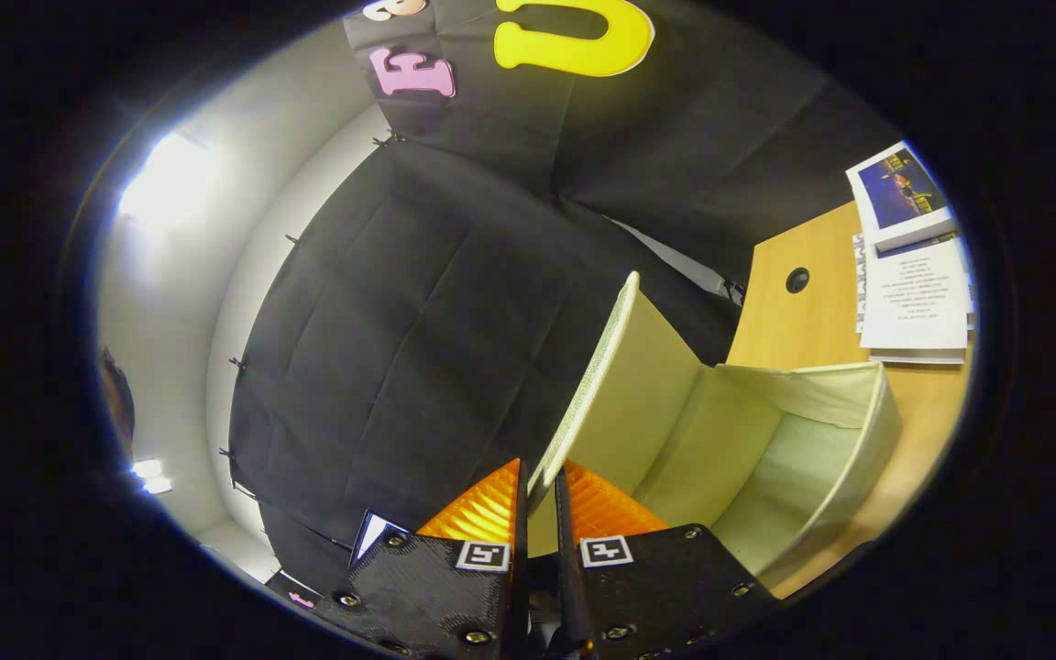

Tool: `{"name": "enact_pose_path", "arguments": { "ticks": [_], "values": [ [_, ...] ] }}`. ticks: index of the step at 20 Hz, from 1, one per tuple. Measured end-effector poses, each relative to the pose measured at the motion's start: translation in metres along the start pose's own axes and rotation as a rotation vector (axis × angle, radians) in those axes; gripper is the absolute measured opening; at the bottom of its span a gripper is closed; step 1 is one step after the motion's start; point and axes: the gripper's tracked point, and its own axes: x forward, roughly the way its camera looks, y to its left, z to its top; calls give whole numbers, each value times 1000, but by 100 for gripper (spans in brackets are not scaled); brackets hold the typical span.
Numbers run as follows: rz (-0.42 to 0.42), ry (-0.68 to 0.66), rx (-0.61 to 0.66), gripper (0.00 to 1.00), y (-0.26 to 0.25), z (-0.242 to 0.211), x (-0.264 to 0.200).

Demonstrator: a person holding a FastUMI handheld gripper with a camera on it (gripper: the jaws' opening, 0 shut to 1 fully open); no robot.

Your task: Open the storage box then place both shoes into the box .Put the left shoe in first, then the right shoe, with the right side of both shoes facing outward in a uniform manner.

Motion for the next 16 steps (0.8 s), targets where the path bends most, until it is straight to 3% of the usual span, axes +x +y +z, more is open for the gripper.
{"name": "enact_pose_path", "arguments": {
  "ticks": [6, 11, 14, 15, 16],
  "values": [
    [-4, 48, -36, 14, 20, -3, 82],
    [-87, 75, -147, 18, 20, -16, 130],
    [-134, 103, -177, 60, 22, -16, 129],
    [-159, 113, -191, 67, 20, -14, 129],
    [-171, 113, -206, 82, 20, -13, 127]
  ]
}}
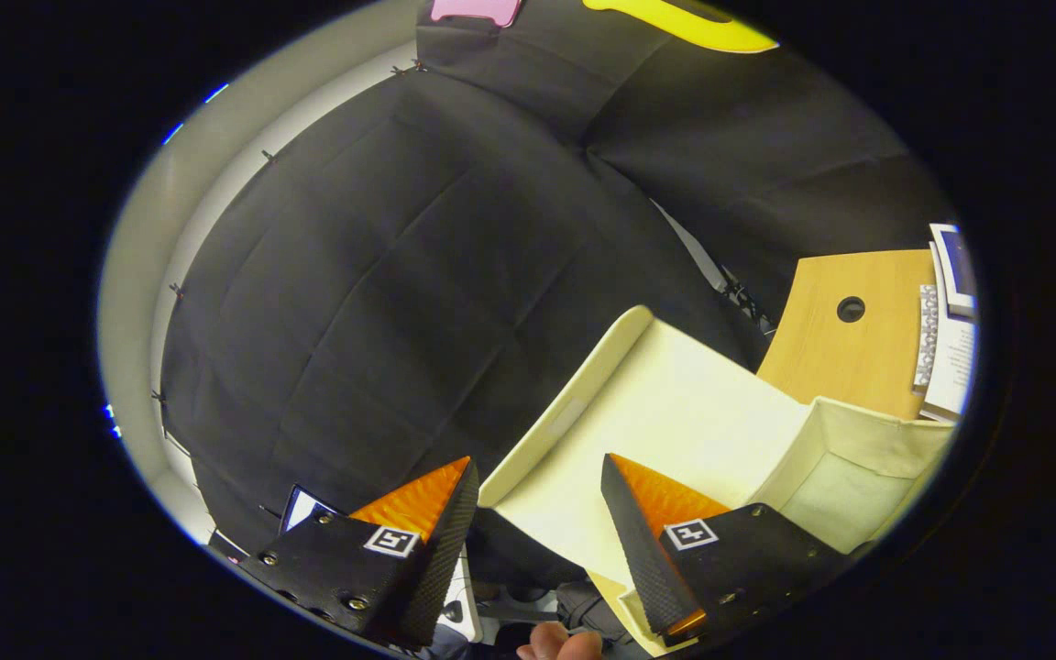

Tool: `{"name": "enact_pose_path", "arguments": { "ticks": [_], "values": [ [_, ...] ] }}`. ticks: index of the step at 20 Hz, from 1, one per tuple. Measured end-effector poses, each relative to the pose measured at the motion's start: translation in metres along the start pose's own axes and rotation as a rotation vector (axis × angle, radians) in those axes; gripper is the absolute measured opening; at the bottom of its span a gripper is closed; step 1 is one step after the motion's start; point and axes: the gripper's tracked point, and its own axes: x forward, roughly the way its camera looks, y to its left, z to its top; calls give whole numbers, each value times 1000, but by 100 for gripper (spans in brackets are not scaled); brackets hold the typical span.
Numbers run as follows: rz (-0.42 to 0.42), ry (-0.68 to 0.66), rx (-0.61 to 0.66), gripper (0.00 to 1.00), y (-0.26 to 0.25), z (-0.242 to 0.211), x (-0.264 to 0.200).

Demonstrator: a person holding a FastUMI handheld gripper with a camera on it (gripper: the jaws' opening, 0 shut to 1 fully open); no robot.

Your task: Open the storage box then place both shoes into the box .Put the left shoe in first, then the right shoe, with the right side of both shoes facing outward in a uniform manner.

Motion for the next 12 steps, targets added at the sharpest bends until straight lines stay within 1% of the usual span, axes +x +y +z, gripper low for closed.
{"name": "enact_pose_path", "arguments": {
  "ticks": [6, 12],
  "values": [
    [-73, -30, -35, 82, -10, 7, -36],
    [-181, -94, -56, 82, -41, 9, -100]
  ]
}}
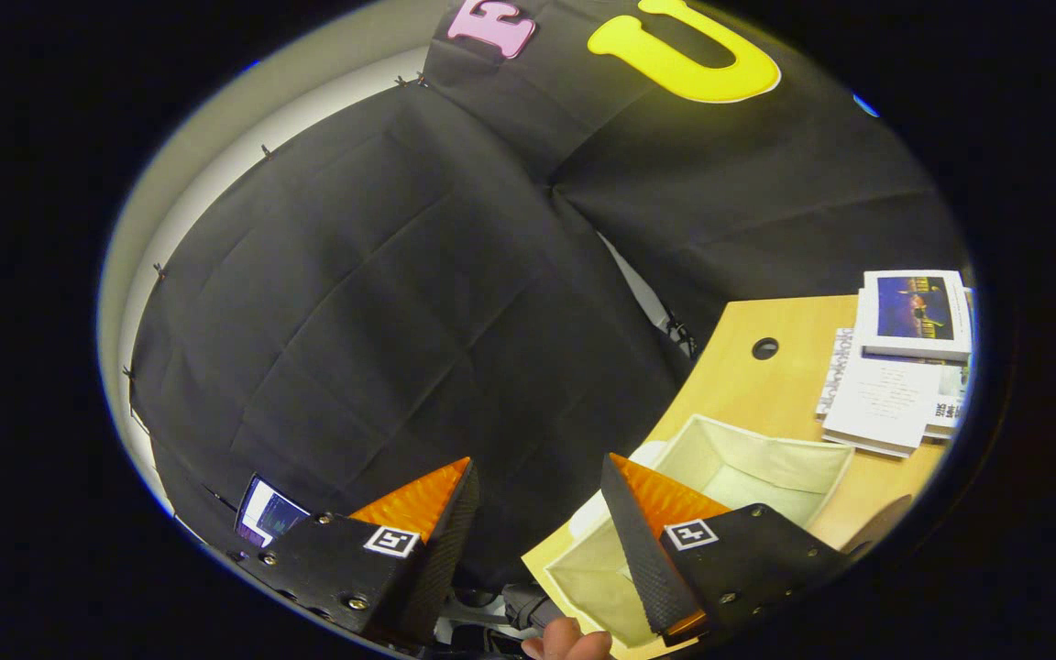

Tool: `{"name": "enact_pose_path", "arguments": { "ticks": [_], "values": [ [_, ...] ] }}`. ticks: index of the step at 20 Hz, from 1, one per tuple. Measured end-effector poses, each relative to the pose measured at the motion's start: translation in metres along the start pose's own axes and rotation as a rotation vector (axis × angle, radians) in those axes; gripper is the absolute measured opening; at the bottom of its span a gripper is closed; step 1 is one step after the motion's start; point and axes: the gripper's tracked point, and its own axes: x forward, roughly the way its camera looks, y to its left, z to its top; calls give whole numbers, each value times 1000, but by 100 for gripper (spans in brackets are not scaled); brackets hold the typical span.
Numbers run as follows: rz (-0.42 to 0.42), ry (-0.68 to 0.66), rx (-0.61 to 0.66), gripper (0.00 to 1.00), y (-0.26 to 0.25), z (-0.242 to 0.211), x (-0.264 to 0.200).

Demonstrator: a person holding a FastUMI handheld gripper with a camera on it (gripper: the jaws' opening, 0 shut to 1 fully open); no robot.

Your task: Open the storage box then place both shoes into the box .Put the left shoe in first, then the right shoe, with the right side of both shoes facing outward in a uniform manner.

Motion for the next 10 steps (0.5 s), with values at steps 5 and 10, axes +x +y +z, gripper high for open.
{"name": "enact_pose_path", "arguments": {
  "ticks": [5, 10],
  "values": [
    [-122, -40, 10, 82, -48, -16, -57],
    [-290, -108, 6, 82, -106, -24, -117]
  ]
}}
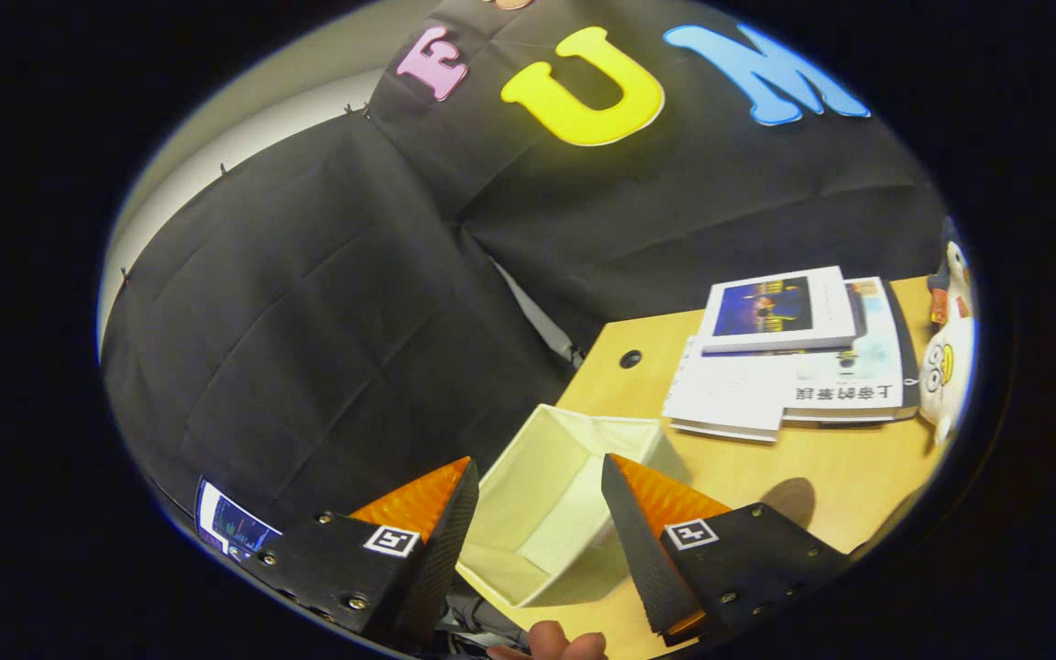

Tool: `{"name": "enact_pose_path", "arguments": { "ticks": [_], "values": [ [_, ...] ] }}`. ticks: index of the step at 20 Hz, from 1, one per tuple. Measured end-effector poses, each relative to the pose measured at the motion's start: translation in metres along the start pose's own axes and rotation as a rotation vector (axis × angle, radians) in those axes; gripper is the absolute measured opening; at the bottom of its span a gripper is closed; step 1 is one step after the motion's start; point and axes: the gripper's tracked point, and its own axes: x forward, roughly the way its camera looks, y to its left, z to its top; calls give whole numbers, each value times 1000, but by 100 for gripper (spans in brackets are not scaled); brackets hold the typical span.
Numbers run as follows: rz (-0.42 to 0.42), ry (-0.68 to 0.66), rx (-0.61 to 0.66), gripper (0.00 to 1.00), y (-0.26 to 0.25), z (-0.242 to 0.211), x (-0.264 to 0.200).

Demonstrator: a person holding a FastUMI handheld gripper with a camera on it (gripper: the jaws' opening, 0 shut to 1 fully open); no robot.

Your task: Open the storage box then place both shoes into the box .Put the left shoe in first, then the right shoe, with the right side of both shoes facing outward in a uniform manner.

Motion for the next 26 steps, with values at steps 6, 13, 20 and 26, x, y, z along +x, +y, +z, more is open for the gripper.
{"name": "enact_pose_path", "arguments": {
  "ticks": [6, 13, 20, 26],
  "values": [
    [-187, -27, -5, 83, -85, -31, -38],
    [-364, 71, 5, 82, -157, -90, -56],
    [-401, 207, 37, 82, -185, -152, -47],
    [-437, 318, 39, 82, -206, -177, -25]
  ]
}}
